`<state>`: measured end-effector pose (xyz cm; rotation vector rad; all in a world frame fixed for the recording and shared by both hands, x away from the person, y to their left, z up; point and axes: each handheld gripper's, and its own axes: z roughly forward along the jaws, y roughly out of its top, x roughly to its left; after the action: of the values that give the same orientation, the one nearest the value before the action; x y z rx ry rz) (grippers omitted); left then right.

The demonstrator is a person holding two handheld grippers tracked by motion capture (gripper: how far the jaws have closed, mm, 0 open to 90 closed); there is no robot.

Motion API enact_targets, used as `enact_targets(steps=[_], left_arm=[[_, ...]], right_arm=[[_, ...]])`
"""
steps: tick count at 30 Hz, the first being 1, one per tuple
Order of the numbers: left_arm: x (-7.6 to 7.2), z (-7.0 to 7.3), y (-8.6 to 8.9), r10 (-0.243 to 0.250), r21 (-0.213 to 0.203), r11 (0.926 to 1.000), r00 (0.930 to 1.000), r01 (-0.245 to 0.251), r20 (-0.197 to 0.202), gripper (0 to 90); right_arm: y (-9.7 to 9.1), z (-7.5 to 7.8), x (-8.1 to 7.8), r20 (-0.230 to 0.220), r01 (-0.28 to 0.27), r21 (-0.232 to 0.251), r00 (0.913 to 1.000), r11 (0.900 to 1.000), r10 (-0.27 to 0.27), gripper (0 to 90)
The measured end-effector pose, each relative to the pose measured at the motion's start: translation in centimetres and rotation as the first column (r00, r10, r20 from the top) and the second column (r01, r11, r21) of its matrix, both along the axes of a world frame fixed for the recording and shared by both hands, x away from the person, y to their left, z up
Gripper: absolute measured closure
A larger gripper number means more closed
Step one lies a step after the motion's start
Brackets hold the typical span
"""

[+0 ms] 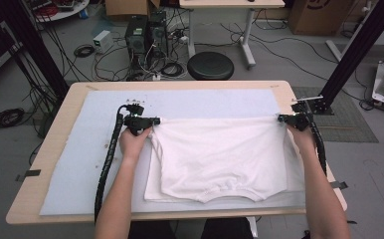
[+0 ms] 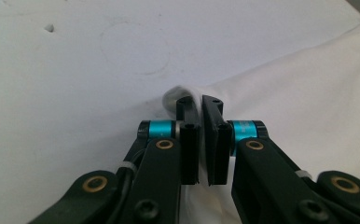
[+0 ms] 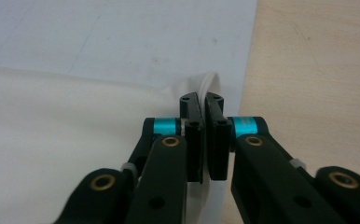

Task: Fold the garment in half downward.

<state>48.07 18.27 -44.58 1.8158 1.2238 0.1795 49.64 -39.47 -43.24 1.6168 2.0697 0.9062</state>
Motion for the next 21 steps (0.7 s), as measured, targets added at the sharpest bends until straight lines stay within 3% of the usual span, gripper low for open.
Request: enact_targets(steps=[1, 2, 4, 6, 8, 12, 14, 16, 18, 21], left_arm=[[-0.2, 0.0, 0.0, 0.01, 0.005, 0.9999, 0.9998, -0.01, 0.015, 84.2], [-0.2, 0.1, -0.1, 0.022, 0.014, 0.9997, 0.9995, -0.023, 0.022, 77.3], [-0.5, 0.5, 0.0, 0.042, 0.038, 0.9983, 0.9985, -0.043, 0.035, 64.0], [-1.3, 1.1, 0.3, 0.062, 0.044, 0.9968, 0.995, -0.066, 0.077, 59.5], [-2.6, 1.8, 0.7, 0.097, 0.018, 0.9948, 0.988, -0.1, 0.12, 55.0], [-6.2, 2.7, 1.4, 0.103, 0.008, 0.9943, 0.9776, -0.107, 0.183, 53.6], [-8.2, 2.9, 1.6, 0.097, 0.009, 0.9949, 0.9792, -0.1, 0.178, 50.7], [-10.5, 2.8, 1.7, 0.064, 0.017, 0.9976, 0.9865, -0.068, 0.151, 50.4], [-12.3, 2.6, 1.5, 0.042, 0.031, 0.9984, 0.9906, -0.046, 0.13, 50.4], [-15.3, 1.8, 1.0, 0.005, 0.045, 0.999, 0.9964, -0.009, 0.085, 50.3]], right_arm=[[0.1, -0.1, 0.0, 0.011, 0.008, -0.009, 0.9999, 0.9999, -0.008, 76.4], [0.2, -0.2, -0.1, 0.036, 0.039, -0.029, 0.9986, 0.9988, -0.038, 68.3], [-0.2, 0.1, -0.7, 0.06, 0.067, -0.022, 0.996, 0.9975, -0.066, 63.1], [-0.8, 0.5, -1.8, 0.086, 0.094, -0.014, 0.992, 0.9954, -0.093, 60.0], [-1.3, 1.0, -3.5, 0.115, 0.1, 0.006, 0.9883, 0.9949, -0.1, 59.3], [-1.7, 1.8, -8.1, 0.153, 0.079, 0.026, 0.9848, 0.9965, -0.082, 57.1], [-1.8, 1.9, -10.6, 0.164, 0.064, 0.031, 0.9841, 0.9974, -0.069, 55.2], [-2.0, 1.9, -13.1, 0.179, 0.05, 0.065, 0.9819, 0.9966, -0.061, 54.8], [-2.2, 1.5, -15.6, 0.169, 0.034, 0.1, 0.9843, 0.9944, -0.051, 55.0], [-2.2, 0.6, -18.9, 0.141, 0.006, 0.11, 0.9899, 0.9939, -0.021, 56.7]])
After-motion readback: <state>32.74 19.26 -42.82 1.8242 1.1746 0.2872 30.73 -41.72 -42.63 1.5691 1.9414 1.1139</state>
